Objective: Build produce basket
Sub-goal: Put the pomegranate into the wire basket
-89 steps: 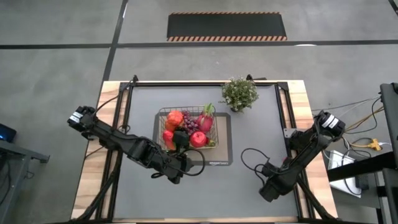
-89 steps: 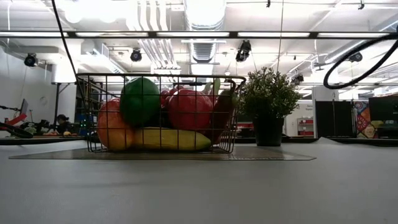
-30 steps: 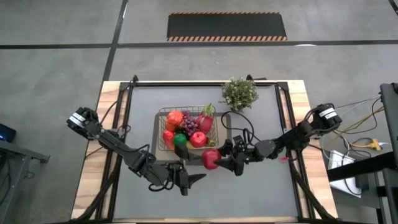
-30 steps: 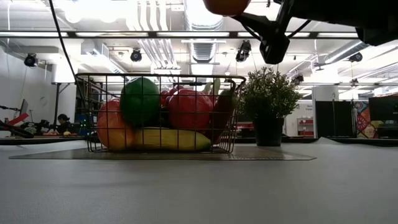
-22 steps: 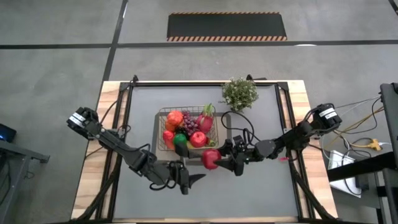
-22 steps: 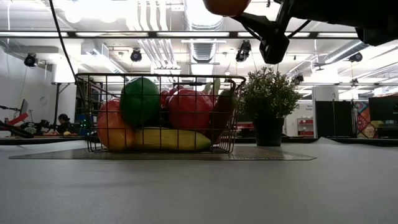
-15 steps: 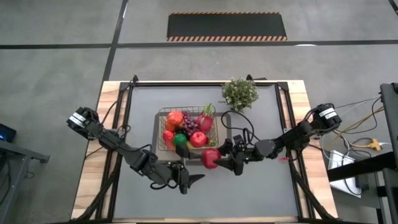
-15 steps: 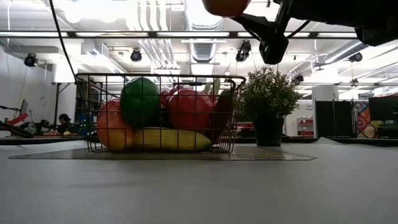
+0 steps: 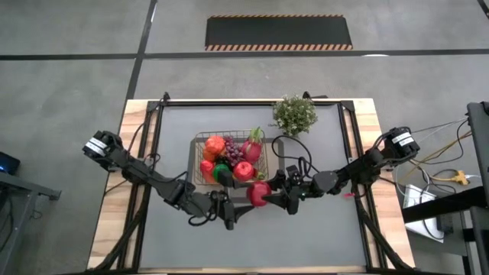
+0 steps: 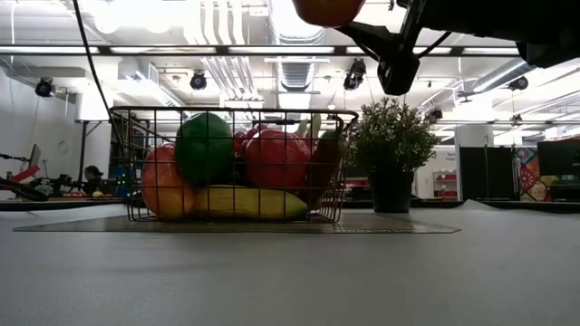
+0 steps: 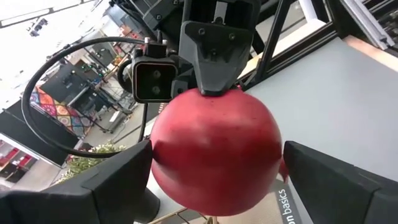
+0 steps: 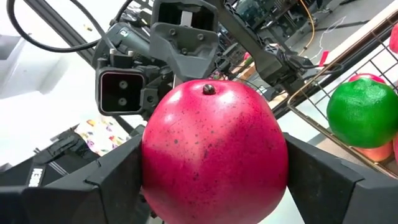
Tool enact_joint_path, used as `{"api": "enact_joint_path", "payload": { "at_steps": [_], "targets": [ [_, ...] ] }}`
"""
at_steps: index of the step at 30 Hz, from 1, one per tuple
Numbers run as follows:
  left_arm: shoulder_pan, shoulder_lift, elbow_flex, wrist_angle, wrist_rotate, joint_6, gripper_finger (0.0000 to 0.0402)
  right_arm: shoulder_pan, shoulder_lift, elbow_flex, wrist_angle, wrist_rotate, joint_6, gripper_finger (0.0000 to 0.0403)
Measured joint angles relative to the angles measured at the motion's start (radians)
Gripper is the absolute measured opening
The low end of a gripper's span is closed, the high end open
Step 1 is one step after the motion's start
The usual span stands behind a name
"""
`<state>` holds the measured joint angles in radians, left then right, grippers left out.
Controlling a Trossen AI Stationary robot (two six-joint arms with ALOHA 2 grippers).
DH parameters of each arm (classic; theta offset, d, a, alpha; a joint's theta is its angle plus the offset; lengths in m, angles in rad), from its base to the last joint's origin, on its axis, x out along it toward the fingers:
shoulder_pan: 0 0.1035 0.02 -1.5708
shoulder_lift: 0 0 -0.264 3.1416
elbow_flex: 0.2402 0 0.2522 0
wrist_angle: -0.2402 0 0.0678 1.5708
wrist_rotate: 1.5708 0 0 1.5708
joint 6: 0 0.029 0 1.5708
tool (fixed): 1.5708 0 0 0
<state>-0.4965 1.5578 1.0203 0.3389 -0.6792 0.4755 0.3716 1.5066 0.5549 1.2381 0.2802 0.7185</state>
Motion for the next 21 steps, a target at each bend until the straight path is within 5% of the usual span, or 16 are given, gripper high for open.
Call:
{"api": "enact_joint_path", "payload": {
  "at_steps": [21],
  "targets": [
    [0.022, 0.031, -0.005, 0.068, 0.040, 0.004, 0.0299, -0.004, -0.002, -0.002, -0.002, 0.015, 0.006, 0.0341]
  ]
}}
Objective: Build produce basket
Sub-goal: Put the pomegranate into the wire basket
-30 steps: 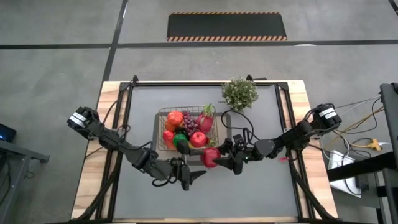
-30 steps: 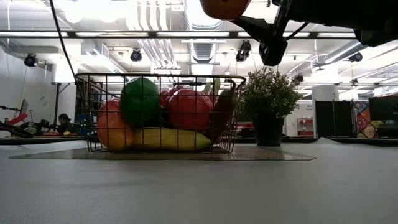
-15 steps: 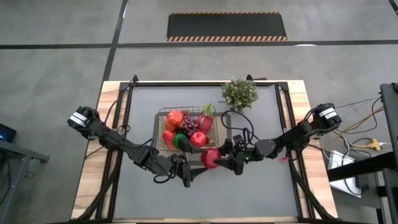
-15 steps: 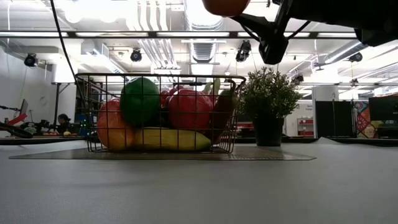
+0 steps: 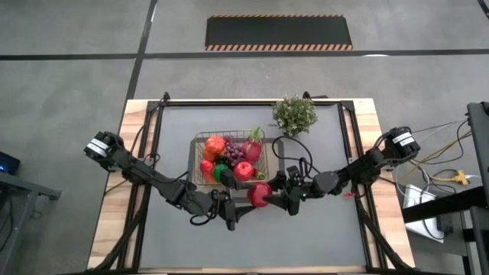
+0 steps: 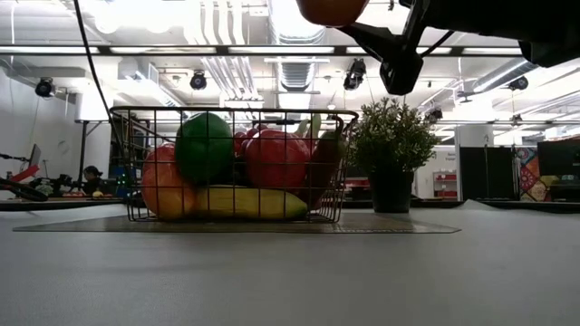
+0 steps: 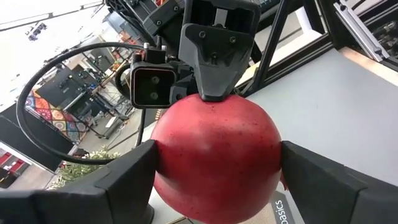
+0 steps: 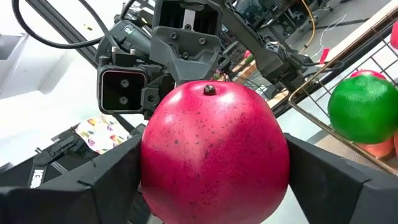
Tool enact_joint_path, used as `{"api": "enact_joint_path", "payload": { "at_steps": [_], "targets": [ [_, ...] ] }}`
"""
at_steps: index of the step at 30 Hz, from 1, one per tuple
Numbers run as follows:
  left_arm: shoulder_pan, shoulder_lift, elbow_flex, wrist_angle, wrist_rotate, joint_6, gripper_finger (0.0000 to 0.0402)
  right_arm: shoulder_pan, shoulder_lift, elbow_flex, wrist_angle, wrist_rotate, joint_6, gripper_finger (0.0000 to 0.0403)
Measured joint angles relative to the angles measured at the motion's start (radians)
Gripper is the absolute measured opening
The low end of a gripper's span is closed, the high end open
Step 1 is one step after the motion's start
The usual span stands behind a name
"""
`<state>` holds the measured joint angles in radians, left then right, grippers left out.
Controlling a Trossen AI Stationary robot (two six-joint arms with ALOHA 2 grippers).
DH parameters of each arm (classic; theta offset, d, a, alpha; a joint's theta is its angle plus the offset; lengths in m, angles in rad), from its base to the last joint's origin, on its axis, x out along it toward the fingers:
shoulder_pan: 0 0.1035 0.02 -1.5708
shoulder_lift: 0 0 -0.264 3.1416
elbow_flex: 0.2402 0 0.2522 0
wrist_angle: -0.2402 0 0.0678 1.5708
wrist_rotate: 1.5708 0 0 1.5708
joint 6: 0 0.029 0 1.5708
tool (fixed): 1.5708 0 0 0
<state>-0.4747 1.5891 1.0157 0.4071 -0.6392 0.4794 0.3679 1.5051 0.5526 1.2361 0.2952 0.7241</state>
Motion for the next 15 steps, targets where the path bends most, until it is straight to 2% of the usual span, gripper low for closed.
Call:
{"api": "enact_joint_path", "payload": {
  "at_steps": [5, 15],
  "targets": [
    [0.005, 0.004, -0.001, -0.003, 0.022, -0.031, 0.0296, -0.006, 0.000, 0.006, 0.006, 0.025, -0.029, 0.0374],
    [0.001, -0.006, -0.009, 0.001, -0.049, -0.232, 0.0295, -0.004, -0.027, 0.004, -0.013, 0.027, -0.091, 0.0379]
  ]
}}
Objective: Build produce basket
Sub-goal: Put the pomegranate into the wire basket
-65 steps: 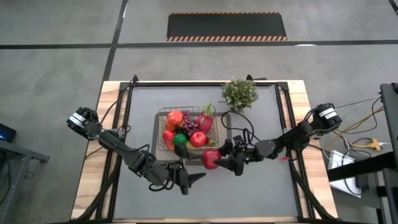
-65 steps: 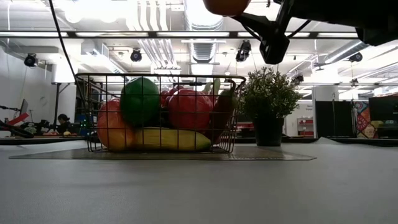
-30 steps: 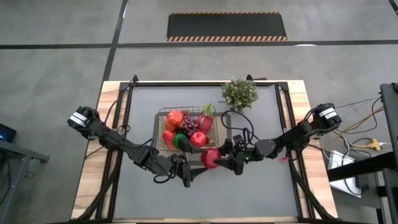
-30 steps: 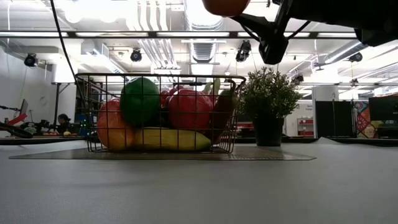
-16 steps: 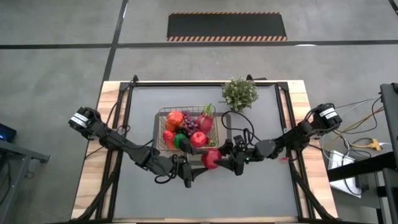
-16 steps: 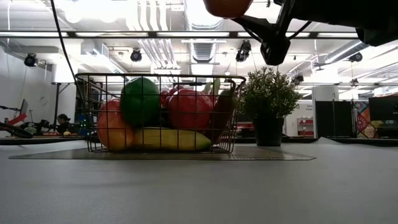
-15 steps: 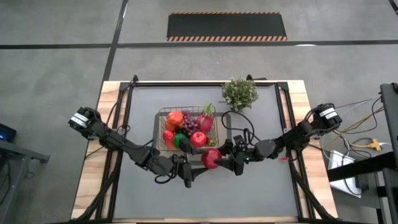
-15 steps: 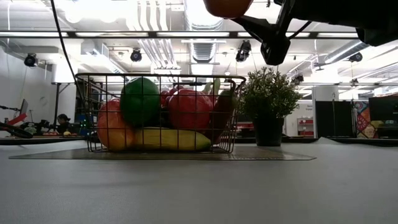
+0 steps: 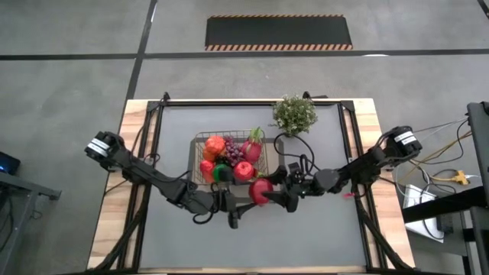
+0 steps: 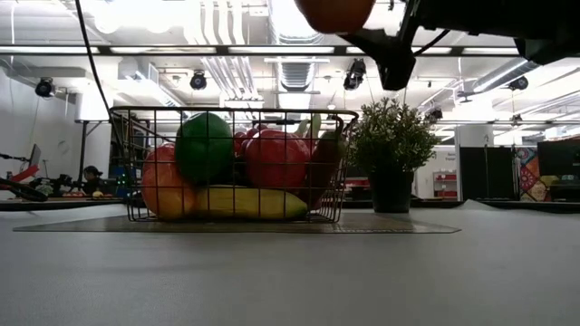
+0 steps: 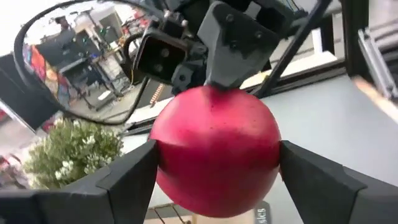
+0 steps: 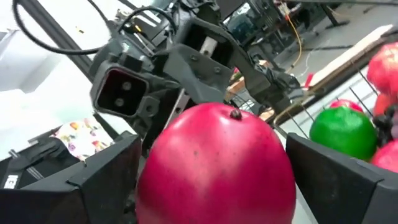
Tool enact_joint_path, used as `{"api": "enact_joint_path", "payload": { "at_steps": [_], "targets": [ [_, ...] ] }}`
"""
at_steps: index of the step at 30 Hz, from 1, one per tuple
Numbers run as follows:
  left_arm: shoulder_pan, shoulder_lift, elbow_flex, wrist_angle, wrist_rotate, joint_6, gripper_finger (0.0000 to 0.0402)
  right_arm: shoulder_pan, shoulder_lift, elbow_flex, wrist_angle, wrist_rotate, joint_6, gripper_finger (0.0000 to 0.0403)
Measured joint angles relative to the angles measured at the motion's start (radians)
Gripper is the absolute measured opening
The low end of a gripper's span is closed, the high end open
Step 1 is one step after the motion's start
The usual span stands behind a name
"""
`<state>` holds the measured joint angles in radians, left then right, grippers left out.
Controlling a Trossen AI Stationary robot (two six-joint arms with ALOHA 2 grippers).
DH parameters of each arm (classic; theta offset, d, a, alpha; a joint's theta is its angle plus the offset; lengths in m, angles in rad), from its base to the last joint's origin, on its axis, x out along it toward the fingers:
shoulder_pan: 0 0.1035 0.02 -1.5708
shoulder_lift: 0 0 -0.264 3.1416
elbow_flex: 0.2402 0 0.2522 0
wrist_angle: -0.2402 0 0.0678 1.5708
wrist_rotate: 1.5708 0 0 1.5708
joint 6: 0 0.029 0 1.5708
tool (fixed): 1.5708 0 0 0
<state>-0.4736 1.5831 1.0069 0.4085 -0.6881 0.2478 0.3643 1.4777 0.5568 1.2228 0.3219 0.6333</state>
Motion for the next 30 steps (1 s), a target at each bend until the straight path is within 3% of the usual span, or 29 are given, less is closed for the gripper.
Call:
{"api": "enact_joint_path", "payload": {
  "at_steps": [7, 13, 18, 21, 23, 27, 30],
  "targets": [
    [-0.001, -0.032, -0.002, -0.100, -0.030, -0.194, 0.0293, 0.000, -0.116, 0.000, -0.132, -0.001, -0.087, 0.0379],
    [0.003, -0.079, -0.002, -0.216, -0.118, -0.349, 0.0293, 0.001, -0.250, 0.000, -0.330, 0.014, -0.122, 0.0379],
    [0.014, -0.100, -0.002, -0.203, -0.214, -0.374, 0.0294, 0.002, -0.296, 0.000, -0.462, 0.174, -0.156, 0.0379],
    [0.028, -0.101, -0.002, -0.210, -0.278, -0.374, 0.0294, -0.004, -0.266, 0.000, -0.463, 0.300, -0.190, 0.0379],
    [0.038, -0.097, -0.002, -0.209, -0.291, -0.373, 0.0294, -0.012, -0.238, 0.000, -0.474, 0.329, -0.191, 0.0379],
    [0.040, -0.095, -0.002, -0.243, -0.288, -0.369, 0.0294, -0.013, -0.235, -0.001, -0.520, 0.263, -0.224, 0.0379],
    [0.022, -0.095, -0.002, -0.283, -0.257, -0.369, 0.0294, 0.008, -0.273, -0.001, -0.593, 0.071, -0.298, 0.0379]
  ]
}}
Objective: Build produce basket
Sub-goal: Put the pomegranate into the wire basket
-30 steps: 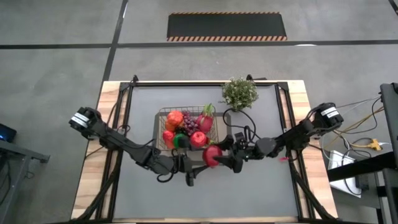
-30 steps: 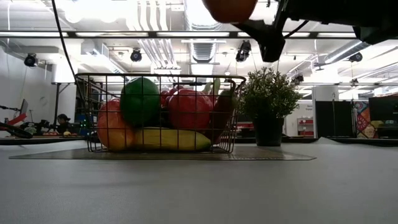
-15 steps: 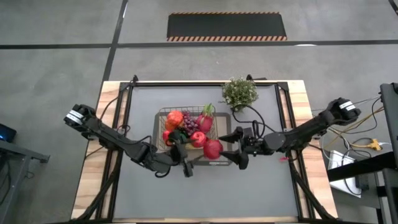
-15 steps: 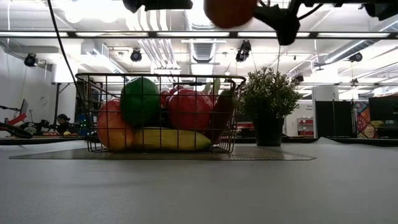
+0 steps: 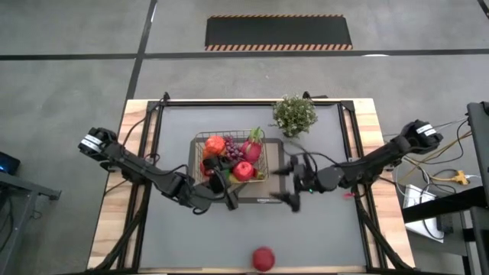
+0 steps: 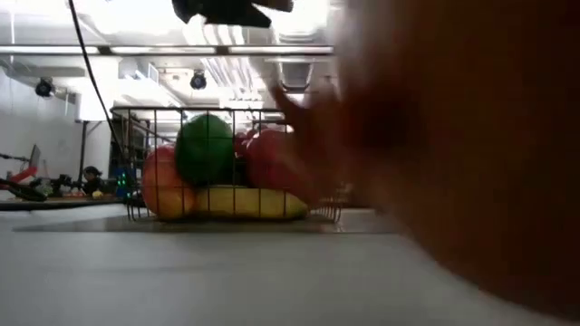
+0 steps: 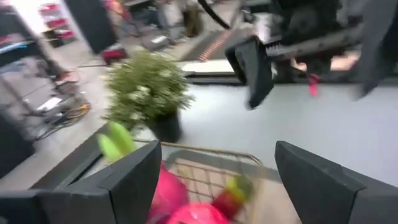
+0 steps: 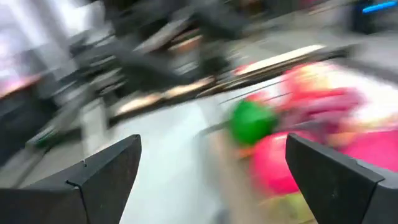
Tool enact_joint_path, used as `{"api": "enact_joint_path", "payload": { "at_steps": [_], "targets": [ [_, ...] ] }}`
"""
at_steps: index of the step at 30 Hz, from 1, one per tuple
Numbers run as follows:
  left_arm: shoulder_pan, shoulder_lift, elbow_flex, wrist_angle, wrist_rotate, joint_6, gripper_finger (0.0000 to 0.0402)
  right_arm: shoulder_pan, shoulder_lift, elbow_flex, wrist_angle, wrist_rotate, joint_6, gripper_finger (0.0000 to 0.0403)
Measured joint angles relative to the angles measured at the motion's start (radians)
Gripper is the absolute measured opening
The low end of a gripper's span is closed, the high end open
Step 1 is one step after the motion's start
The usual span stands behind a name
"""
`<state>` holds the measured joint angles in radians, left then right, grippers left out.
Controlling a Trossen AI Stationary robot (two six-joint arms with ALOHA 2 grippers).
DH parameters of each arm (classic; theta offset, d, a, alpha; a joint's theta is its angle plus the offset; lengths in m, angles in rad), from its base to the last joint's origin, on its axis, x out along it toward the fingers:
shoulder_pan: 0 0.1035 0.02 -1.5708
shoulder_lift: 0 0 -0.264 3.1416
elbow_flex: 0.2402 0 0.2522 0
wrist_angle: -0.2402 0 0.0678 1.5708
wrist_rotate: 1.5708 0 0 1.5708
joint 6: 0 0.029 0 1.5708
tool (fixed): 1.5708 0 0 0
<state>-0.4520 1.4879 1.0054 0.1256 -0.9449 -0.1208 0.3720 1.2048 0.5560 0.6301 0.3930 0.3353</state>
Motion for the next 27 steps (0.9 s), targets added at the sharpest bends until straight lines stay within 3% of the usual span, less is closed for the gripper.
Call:
{"api": "enact_joint_path", "payload": {
  "at_steps": [3, 7, 10, 17, 27],
  "targets": [
    [-0.027, 0.000, 0.000, -0.012, 0.120, 0.021, 0.0295, 0.055, -0.023, 0.000, -0.051, -0.184, -0.005, 0.0380],
    [-0.078, 0.000, 0.000, -0.002, 0.289, 0.017, 0.0295, 0.179, -0.017, 0.000, -0.075, -0.222, 0.025, 0.0380],
    [-0.129, 0.000, 0.000, 0.003, 0.300, 0.005, 0.0295, 0.291, 0.004, 0.006, -0.084, -0.152, 0.032, 0.0379],
    [-0.175, 0.000, 0.000, 0.069, 0.277, 0.005, 0.0295, 0.475, 0.140, 0.145, -0.182, 0.129, -0.008, 0.0379],
    [-0.188, 0.000, 0.001, 0.091, 0.276, 0.011, 0.0295, 0.535, 0.396, 0.533, -0.932, 0.177, 0.389, 0.0379]
  ]
}}
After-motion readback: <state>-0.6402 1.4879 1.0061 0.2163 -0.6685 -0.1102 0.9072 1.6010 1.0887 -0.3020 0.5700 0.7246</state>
